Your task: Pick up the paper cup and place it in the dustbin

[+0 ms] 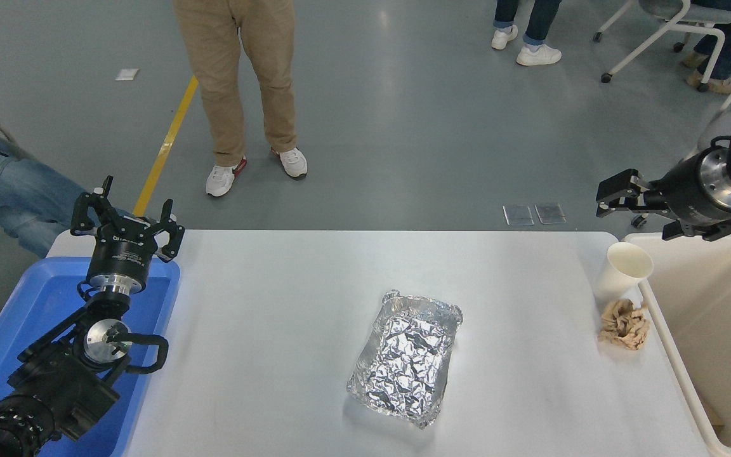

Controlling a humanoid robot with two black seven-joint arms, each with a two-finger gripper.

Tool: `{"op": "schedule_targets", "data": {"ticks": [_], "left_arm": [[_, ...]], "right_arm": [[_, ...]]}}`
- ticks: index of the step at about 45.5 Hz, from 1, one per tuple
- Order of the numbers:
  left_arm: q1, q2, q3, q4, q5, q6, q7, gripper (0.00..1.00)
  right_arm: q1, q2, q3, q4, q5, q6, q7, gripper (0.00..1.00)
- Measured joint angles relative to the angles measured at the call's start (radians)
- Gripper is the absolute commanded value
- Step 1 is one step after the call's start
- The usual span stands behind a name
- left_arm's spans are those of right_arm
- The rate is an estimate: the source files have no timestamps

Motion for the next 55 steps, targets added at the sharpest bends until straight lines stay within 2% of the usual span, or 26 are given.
{"op": "schedule_targets", "data": {"ticks": [6,21,31,49,52,55], "left_arm": [[0.0,0.0,0.0,0.0,0.0,0.0,0.0,0.99],[0.0,0.0,0.0,0.0,0.0,0.0,0.0,0.99],[0.0,0.0,0.0,0.0,0.0,0.0,0.0,0.99],[0.0,0.0,0.0,0.0,0.0,0.0,0.0,0.99],[0.0,0.0,0.0,0.0,0.0,0.0,0.0,0.99],[0.0,0.0,0.0,0.0,0.0,0.0,0.0,0.99]], "right_arm": [[-0.103,0.0,0.001,-0.069,0.022,-0.077,0.0,1.0],[-0.366,0.024,0.004,-0.264,0.236,-0.247,0.0,0.99],[-0.495,0.034,0.037,-0.348,0.332,-0.345,0.001,0.94],[-0.637,0.045,0.142,-0.406,0.383,-0.457,0.004,0.89],[-0.649,0.05,0.151,-0.411,0.384,-0.466,0.005,0.83],[-0.659,0.054,0.157,-0.417,0.384,-0.473,0.006,0.81]]}}
